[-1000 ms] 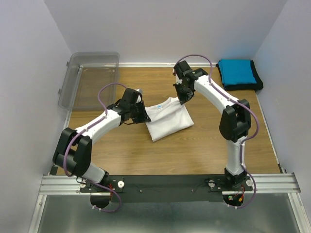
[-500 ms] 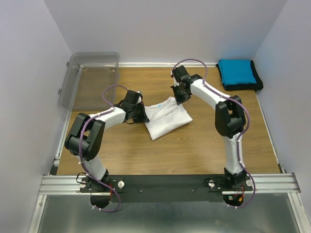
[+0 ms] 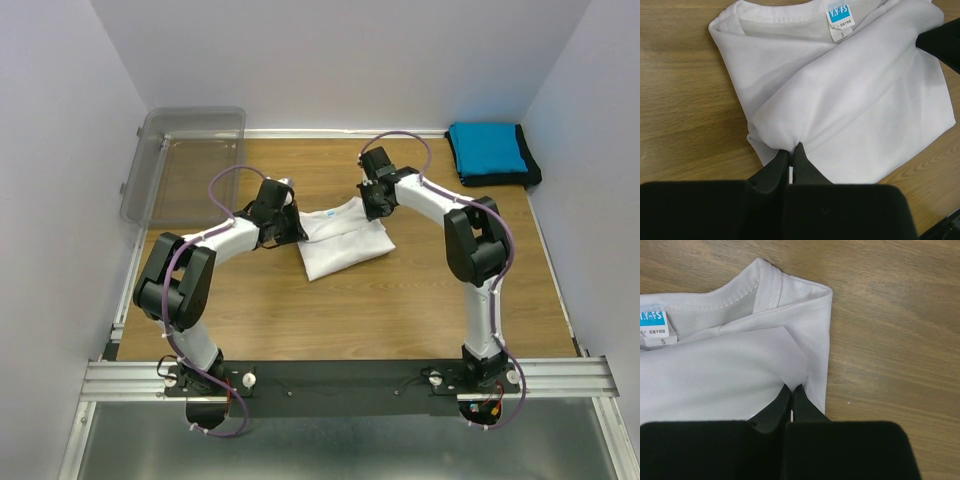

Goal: Fold and stack the t-shirts
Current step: Fold the tshirt

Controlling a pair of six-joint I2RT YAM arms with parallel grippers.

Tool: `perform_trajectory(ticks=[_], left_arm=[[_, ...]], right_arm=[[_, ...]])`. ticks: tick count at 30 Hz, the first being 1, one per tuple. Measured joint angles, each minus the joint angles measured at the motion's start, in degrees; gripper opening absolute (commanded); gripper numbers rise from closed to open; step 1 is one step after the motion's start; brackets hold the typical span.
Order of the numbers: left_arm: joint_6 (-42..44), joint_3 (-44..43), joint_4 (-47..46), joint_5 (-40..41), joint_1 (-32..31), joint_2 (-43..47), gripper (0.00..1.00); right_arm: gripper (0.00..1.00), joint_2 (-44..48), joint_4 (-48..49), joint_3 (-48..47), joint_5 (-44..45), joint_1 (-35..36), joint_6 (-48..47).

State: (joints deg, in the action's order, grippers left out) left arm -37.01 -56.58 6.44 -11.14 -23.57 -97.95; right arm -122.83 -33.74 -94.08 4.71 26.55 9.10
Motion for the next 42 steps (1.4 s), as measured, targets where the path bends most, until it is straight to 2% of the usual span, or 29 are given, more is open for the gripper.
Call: perform_trajectory(ticks=[9,10,12,16,17,20,21,24,25,26,30,35,38,41,42], left_arm=[[1.22,-1.88,-1.57,0.63,0.00,-1.46,0.00],[1.22,-1.88,-1.79,0.72,0.00,-1.90,0.03],[1.25,-1.88,-2.47,1.07,0.00,-2.91,0.14],[1.31,-1.88,-3.91,1.99,0.00,-4.33,0.27],[1.46,-1.88,-4.11,2.25,0.00,-4.44,0.30],[1.86,-1.92,-4.74,3.04,0.00,-4.50,0.48],[2.19,-2.10,-4.74,3.30,0.00,-4.50,0.59],[3.10,-2.60,-4.72,4.04,0.11,-4.48,0.74],[3.39,-2.80,-4.70,4.26,0.17,-4.48,0.75],[3.63,-2.95,-4.68,4.52,0.22,-4.33,0.75],[4.94,-4.04,-2.97,6.47,0.26,-2.40,0.75],[8.22,-13.49,0.28,10.21,0.28,-2.21,0.72],[9.94,-19.04,0.52,10.86,0.33,-3.76,0.66],[11.85,-24.02,0.63,10.36,0.37,-8.22,0.54],[12.41,-25.53,0.76,9.99,0.37,-10.29,0.48]], right_arm=[[0.04,1.44,3.13,2.69,1.49,-0.26,0.55],[0.05,1.70,3.45,3.10,1.68,-0.35,0.61],[0.09,2.19,3.80,3.85,1.97,-0.44,0.94],[0.13,2.69,4.22,4.74,2.69,-0.48,1.73],[0.18,2.75,4.31,4.87,2.99,-0.48,1.92],[0.34,3.23,4.26,5.11,4.11,-0.55,2.75],[0.37,3.30,4.24,5.14,4.55,-0.63,2.86],[0.46,3.72,4.15,5.14,5.62,-1.05,3.23],[0.48,3.96,4.11,5.14,5.92,-1.14,3.37],[0.53,4.48,4.09,5.14,6.25,-1.16,3.41],[0.60,7.43,4.07,5.25,6.54,-1.29,3.52],[0.64,15.72,4.28,7.87,6.14,-1.38,4.17],[0.64,20.98,4.74,11.32,3.82,-1.38,4.98],[0.64,24.59,5.14,15.34,0.22,-1.38,6.40],[0.64,25.81,5.31,17.42,-1.01,-1.38,6.99]])
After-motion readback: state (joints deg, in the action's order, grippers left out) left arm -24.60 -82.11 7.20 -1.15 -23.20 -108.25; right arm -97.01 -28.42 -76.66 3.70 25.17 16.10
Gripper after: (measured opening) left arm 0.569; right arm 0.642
